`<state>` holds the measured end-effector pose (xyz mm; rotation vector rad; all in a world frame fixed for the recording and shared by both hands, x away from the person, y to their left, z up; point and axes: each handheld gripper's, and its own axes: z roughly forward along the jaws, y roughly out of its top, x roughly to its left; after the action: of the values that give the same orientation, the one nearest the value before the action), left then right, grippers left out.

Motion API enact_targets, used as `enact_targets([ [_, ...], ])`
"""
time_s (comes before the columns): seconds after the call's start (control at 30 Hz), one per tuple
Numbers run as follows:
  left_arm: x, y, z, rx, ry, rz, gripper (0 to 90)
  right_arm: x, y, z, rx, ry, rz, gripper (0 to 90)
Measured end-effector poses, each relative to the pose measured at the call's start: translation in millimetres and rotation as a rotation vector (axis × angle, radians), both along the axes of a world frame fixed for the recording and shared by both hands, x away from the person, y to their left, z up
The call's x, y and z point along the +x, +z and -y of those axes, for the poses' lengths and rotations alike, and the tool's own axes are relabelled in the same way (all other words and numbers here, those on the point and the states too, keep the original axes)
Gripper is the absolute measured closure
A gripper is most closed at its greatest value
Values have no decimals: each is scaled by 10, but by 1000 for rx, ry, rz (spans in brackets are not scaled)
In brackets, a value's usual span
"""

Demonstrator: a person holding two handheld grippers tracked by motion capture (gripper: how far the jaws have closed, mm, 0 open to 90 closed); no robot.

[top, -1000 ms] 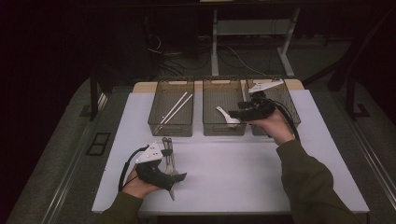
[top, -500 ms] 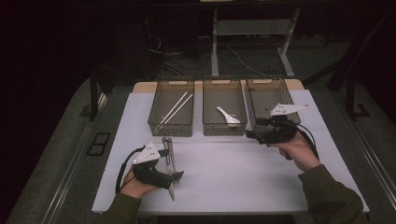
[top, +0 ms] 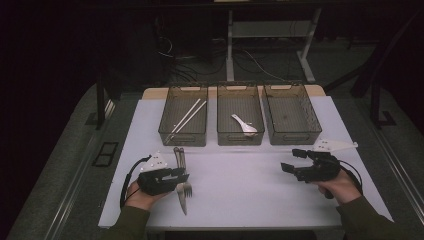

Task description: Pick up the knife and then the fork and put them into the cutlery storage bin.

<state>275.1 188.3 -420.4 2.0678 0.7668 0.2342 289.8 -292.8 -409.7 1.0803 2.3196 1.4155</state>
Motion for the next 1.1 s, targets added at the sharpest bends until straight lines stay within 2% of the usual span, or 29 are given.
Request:
enact_targets([
  [0.1, 15, -15, 0, 32, 21, -20, 827, -87, -54, 40, -12, 7, -8, 249],
  [0.17, 30, -23, -14, 40, 16, -27, 889, -134, -75, 57, -14, 16, -8, 249],
  [0.23, 39, -37, -11, 62, 40, -47, 889, -176, -90, 70, -14, 20, -8, 249],
  [0.3, 44, -58, -16, 62, 30, -61, 890, -213, -103, 82, -18, 30, -13, 249],
  [0.4, 22, -78, -27, 92, 4, -80, 890, -259, -118, 98, -23, 26, -19, 249],
  [0.43, -2, -82, -18, 83, 10, -83, 890, -270, -120, 106, -23, 28, -18, 249],
  [0.53, -53, -67, -14, 89, -13, -85, 890, -298, -125, 127, -20, 29, -20, 249],
  [0.6, -73, -62, -24, 109, -47, -86, 890, -307, -136, 137, -17, 26, -24, 249],
  [0.63, -88, -69, -20, 104, -56, -90, 890, -312, -138, 141, -17, 25, -28, 249],
  [0.7, -108, -75, -36, 129, -78, -101, 890, -318, -138, 147, -17, 25, -28, 249],
  [0.83, -142, -113, -69, 119, -112, -125, 890, -329, -136, 153, -18, 23, -23, 249],
  [1.0, -152, -145, -6, 142, -168, -154, 890, -328, -136, 146, -19, 23, -26, 249],
  [1.1, -148, -150, 22, 143, -179, -152, 890, -330, -139, 142, -24, 27, -22, 249],
])
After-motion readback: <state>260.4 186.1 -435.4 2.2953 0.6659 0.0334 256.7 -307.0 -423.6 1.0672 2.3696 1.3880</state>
